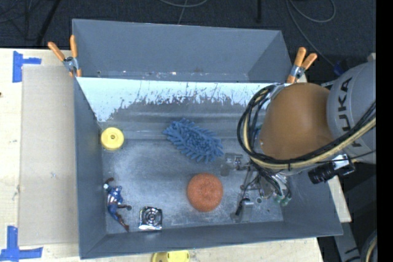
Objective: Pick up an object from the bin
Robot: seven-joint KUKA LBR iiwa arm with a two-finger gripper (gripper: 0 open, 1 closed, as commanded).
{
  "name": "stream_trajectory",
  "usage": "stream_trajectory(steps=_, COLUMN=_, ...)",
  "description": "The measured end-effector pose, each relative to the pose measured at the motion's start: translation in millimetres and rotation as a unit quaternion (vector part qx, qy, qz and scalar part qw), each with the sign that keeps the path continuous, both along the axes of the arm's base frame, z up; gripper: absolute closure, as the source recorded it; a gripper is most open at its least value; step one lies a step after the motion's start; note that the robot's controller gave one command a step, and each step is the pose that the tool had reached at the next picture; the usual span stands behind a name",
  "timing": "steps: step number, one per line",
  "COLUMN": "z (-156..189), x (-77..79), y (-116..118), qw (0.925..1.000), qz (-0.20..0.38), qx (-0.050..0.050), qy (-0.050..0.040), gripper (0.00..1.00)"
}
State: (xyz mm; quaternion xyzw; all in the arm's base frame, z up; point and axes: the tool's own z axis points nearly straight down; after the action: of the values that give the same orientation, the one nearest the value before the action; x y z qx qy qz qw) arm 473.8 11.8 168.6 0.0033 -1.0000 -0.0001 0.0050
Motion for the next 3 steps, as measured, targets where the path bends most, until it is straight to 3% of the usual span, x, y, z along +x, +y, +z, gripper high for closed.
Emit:
stream_trajectory(steps=1, z=4, x=1.9, y=0, qw=1.0000, qz=0.000, qx=0.000, qy=-0.0040, gripper=0.00)
stream_trajectory(steps=2, z=-66, x=0.7, y=15, qw=0.9991, qz=-0.041, qx=0.000, qy=-0.0062, gripper=0.00)
stream_trajectory(steps=3, z=-90, x=3.0, y=18, qw=0.9984, qz=-0.056, qx=0.000, qy=-0.0081, gripper=0.00)
